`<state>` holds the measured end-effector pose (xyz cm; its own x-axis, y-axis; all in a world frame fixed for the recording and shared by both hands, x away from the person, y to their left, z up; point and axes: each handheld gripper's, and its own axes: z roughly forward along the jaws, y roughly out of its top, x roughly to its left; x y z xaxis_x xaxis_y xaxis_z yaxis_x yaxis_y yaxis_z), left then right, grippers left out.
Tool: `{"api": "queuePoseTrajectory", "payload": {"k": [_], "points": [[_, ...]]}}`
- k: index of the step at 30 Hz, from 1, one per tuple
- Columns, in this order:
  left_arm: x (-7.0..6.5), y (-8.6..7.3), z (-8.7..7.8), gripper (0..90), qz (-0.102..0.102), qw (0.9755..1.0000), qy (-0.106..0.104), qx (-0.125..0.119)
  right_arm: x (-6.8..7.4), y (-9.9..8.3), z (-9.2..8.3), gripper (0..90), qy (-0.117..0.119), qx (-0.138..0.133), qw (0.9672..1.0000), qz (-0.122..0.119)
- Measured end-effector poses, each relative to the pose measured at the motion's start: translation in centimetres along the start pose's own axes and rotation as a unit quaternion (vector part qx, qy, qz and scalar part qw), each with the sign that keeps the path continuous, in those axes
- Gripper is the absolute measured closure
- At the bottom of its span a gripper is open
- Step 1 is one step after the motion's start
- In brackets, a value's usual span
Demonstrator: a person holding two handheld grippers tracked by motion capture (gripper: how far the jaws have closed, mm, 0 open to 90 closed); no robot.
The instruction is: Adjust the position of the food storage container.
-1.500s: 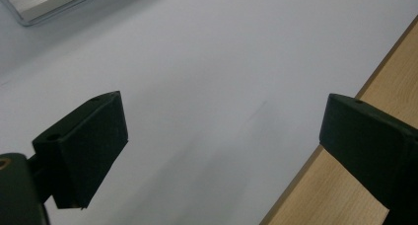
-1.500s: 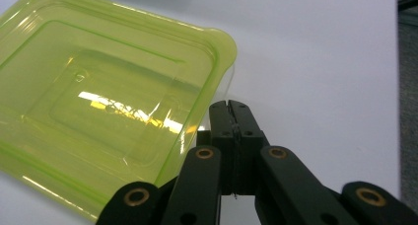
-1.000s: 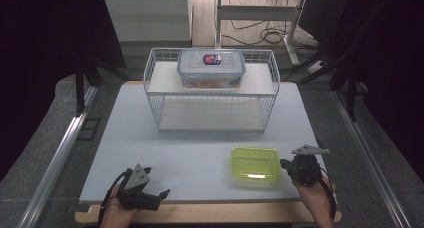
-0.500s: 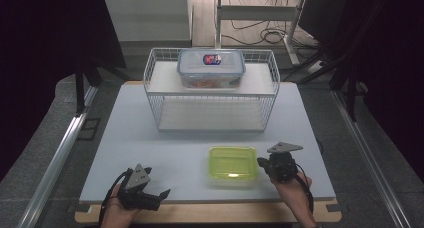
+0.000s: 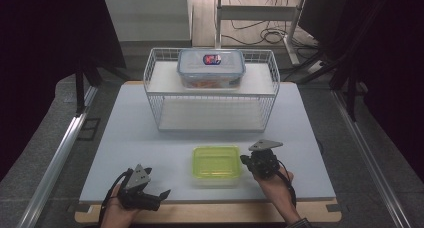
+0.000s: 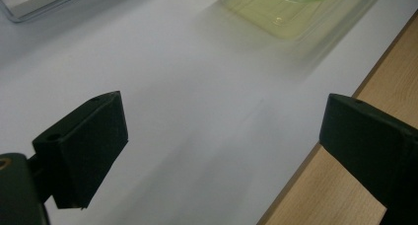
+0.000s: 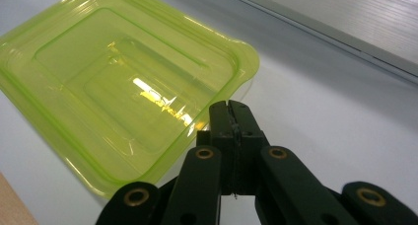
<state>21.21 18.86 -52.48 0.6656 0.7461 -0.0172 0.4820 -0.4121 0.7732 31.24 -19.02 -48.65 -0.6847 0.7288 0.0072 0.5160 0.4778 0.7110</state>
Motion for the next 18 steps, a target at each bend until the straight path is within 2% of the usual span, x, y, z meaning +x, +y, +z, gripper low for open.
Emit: {"api": "queuePoseTrajectory", "payload": {"k": [2,6,8,13,18], "points": [[0.0,0.0,0.0,4.4,-0.001,1.0000,0.000,0.000,0.0,0.0,0.0,88.6,0.001,-0.001,1.0000,-0.002],[0.0,0.0,0.0,4.4,0.001,1.0000,0.000,0.002,-0.4,-0.2,-0.4,80.7,-0.006,-0.009,0.9999,0.002],[0.0,0.0,0.0,4.4,0.002,1.0000,0.000,0.002,-0.7,-0.2,-0.7,73.2,-0.009,-0.017,0.9998,0.003],[0.0,0.0,0.0,4.4,0.003,1.0000,0.000,0.004,-1.0,-0.6,-1.5,47.9,-0.014,-0.026,0.9995,0.006],[0.0,-0.1,0.0,4.4,0.003,1.0000,0.001,0.004,-1.6,-1.2,-1.9,29.4,-0.005,-0.033,0.9993,0.015]]}}
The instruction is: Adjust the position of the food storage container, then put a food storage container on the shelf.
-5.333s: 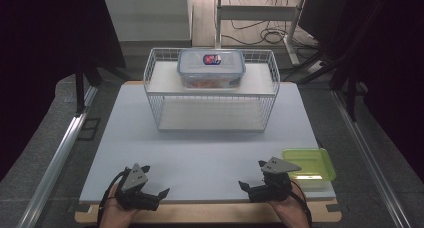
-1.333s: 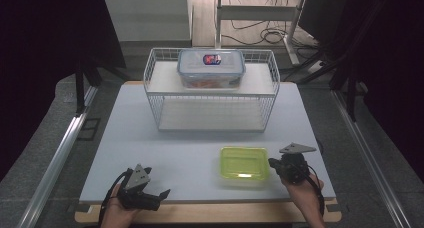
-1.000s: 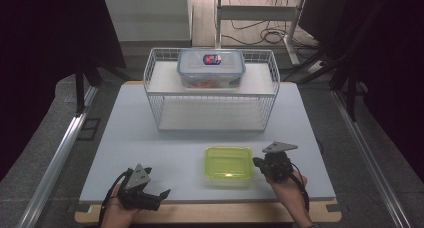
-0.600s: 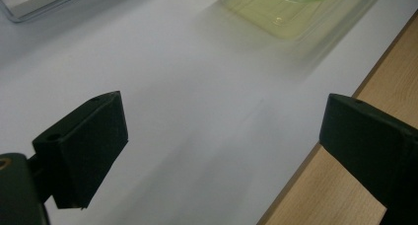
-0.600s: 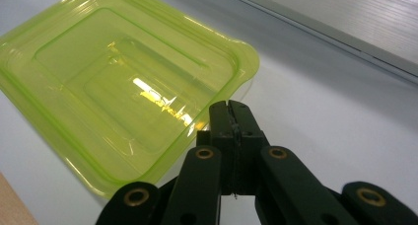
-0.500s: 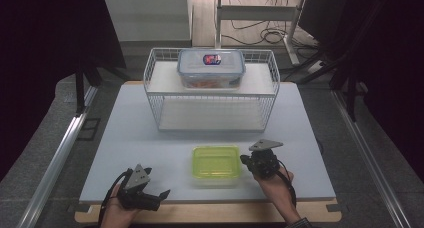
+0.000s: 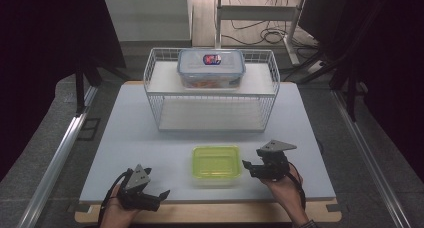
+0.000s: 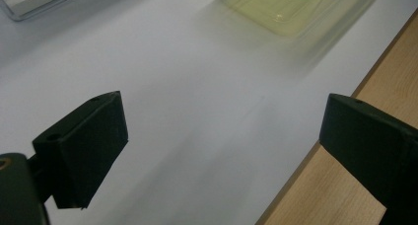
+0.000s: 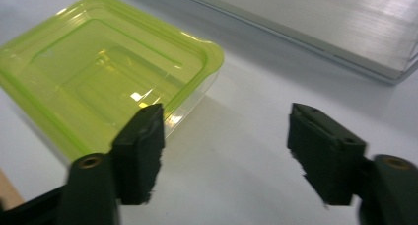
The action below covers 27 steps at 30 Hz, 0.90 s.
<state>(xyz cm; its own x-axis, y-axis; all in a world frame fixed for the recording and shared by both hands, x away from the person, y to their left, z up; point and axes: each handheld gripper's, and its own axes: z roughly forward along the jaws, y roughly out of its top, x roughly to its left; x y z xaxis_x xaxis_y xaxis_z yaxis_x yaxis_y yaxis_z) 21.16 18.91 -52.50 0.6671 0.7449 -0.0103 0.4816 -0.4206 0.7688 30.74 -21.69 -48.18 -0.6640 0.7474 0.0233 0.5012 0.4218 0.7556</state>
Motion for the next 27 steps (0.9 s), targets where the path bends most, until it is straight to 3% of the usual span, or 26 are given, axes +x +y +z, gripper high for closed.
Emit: {"api": "queuePoseTrajectory", "payload": {"k": [5,9,15,21,25,27], "points": [[0.0,0.0,0.1,4.4,0.000,1.0000,0.000,0.001,-0.4,-0.5,-0.1,15.7,0.015,-0.011,0.9998,0.008],[0.1,0.0,0.0,4.4,0.000,1.0000,0.000,0.002,-0.3,-0.5,-0.1,9.4,0.007,-0.014,0.9998,0.015],[0.0,0.0,0.1,4.4,0.002,1.0000,0.000,0.005,-0.1,-0.2,-0.2,1.0,0.017,-0.011,0.9993,0.032],[0.0,0.0,0.1,4.4,0.002,1.0000,0.000,0.006,0.1,0.1,0.3,4.1,0.030,0.000,0.9985,0.045],[0.0,0.0,0.1,4.5,0.003,1.0000,0.000,0.006,-0.3,0.4,0.8,14.1,0.049,0.003,0.9954,0.082],[0.0,0.0,0.1,4.5,0.003,1.0000,0.000,0.007,-0.7,0.4,1.1,19.0,0.066,0.003,0.9918,0.110]]}}
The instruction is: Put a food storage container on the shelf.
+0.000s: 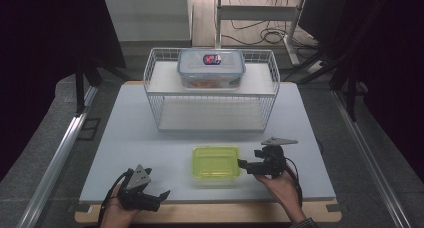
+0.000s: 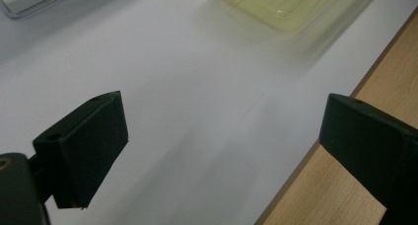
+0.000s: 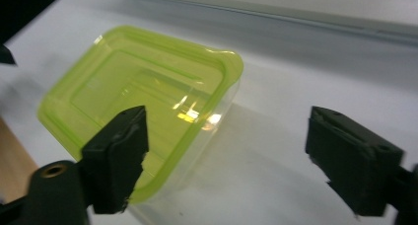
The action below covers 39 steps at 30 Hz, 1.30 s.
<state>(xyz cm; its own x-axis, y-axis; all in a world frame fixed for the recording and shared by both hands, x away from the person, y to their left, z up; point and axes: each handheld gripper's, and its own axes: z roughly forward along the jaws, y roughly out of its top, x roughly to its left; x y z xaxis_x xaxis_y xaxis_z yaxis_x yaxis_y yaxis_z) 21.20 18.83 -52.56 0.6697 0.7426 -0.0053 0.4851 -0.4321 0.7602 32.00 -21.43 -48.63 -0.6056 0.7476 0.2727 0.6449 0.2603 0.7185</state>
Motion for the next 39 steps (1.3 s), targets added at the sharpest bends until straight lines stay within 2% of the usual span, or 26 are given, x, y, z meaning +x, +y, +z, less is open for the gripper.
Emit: {"api": "queuePoseTrajectory", "payload": {"k": [4,7,12,15,16,18,20,23,24,25,26,28,31,33,36,39], "points": [[0.0,0.0,0.0,4.5,0.001,1.0000,0.000,0.000,-0.4,0.1,0.4,31.0,0.018,0.002,0.9988,0.045],[-0.1,0.0,0.0,4.6,0.003,1.0000,0.000,0.001,-0.5,0.2,0.8,38.6,0.031,0.007,0.9965,0.077],[-0.1,0.0,0.0,4.6,0.004,1.0000,0.000,0.002,-0.7,0.3,2.2,49.8,0.055,0.020,0.9924,0.108],[-0.1,0.0,0.0,4.7,0.004,1.0000,-0.001,0.002,-0.8,0.3,3.1,58.5,0.061,0.036,0.9892,0.128],[-0.1,0.0,0.0,4.7,0.004,1.0000,-0.001,0.002,-0.9,0.2,3.1,61.2,0.069,0.033,0.9872,0.140],[-0.1,0.0,0.0,4.7,0.006,1.0000,-0.001,0.003,-1.4,0.2,3.3,67.0,0.093,0.033,0.9802,0.172],[-0.1,0.0,0.0,4.7,0.007,1.0000,-0.001,0.004,-1.9,0.0,3.5,72.6,0.105,0.034,0.9733,0.202],[-0.1,0.0,0.0,4.7,0.006,1.0000,0.000,0.002,-2.5,-0.1,3.7,77.6,0.127,0.036,0.9657,0.224],[-0.1,0.0,-0.1,4.7,0.006,1.0000,0.000,0.002,-2.6,-0.1,3.7,79.2,0.142,0.038,0.9602,0.237],[-0.1,0.0,-0.1,4.7,0.006,1.0000,0.001,0.002,-2.7,-0.1,3.8,79.9,0.151,0.039,0.9569,0.245],[-0.1,0.0,-0.1,4.7,0.005,1.0000,0.002,0.002,-2.6,-0.1,3.8,80.0,0.155,0.040,0.9552,0.249],[-0.1,0.0,-0.1,4.8,0.005,1.0000,0.002,0.000,-2.5,0.0,4.0,80.2,0.152,0.041,0.9575,0.242],[-0.1,0.0,-0.1,4.8,0.003,1.0000,0.002,0.000,-2.3,0.2,3.9,80.3,0.155,0.043,0.9585,0.235],[-0.1,0.0,-0.1,4.8,0.005,1.0000,0.002,0.000,-2.4,0.3,3.8,80.3,0.160,0.041,0.9567,0.239],[0.0,0.0,-0.2,4.8,0.004,1.0000,0.003,-0.001,-2.4,0.6,3.4,80.3,0.163,0.031,0.9574,0.237],[0.0,0.0,-0.2,4.8,0.001,1.0000,0.003,-0.002,-2.5,0.9,3.1,80.3,0.168,0.021,0.9563,0.238]]}}
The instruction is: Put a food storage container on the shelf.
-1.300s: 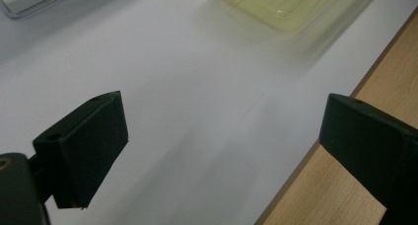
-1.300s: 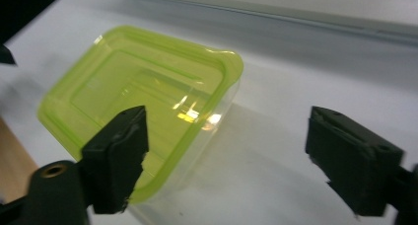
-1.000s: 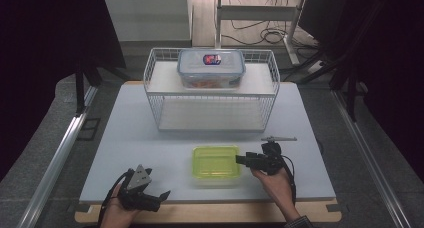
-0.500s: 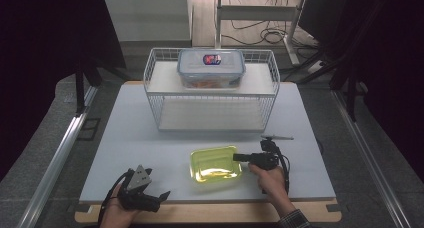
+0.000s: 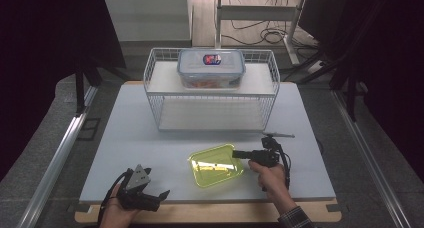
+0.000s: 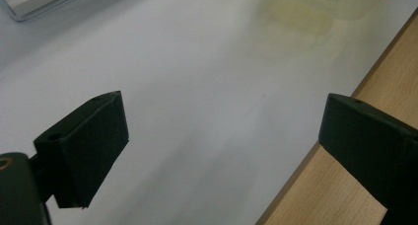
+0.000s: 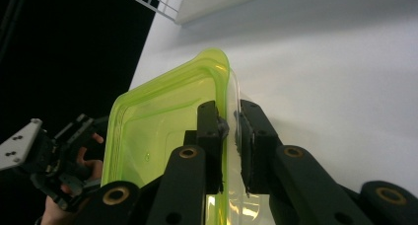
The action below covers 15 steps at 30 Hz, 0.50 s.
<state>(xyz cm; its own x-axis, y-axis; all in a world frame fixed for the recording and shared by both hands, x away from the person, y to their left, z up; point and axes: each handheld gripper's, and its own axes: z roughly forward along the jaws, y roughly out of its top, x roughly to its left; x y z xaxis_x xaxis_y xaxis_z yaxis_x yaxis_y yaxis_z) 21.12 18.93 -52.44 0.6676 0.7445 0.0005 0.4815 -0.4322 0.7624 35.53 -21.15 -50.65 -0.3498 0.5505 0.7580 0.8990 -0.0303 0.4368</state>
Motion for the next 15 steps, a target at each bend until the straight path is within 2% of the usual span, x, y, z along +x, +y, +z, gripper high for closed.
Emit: {"api": "queuePoseTrajectory", "payload": {"k": [9,15], "points": [[0.2,-0.1,0.0,4.5,-0.005,1.0000,-0.001,-0.003,1.5,1.0,-1.0,80.3,0.009,-0.024,0.9995,-0.016],[0.3,-0.2,0.2,4.1,-0.012,0.9999,-0.011,0.000,2.6,2.0,-1.9,80.3,0.007,-0.038,0.9987,-0.032]]}}
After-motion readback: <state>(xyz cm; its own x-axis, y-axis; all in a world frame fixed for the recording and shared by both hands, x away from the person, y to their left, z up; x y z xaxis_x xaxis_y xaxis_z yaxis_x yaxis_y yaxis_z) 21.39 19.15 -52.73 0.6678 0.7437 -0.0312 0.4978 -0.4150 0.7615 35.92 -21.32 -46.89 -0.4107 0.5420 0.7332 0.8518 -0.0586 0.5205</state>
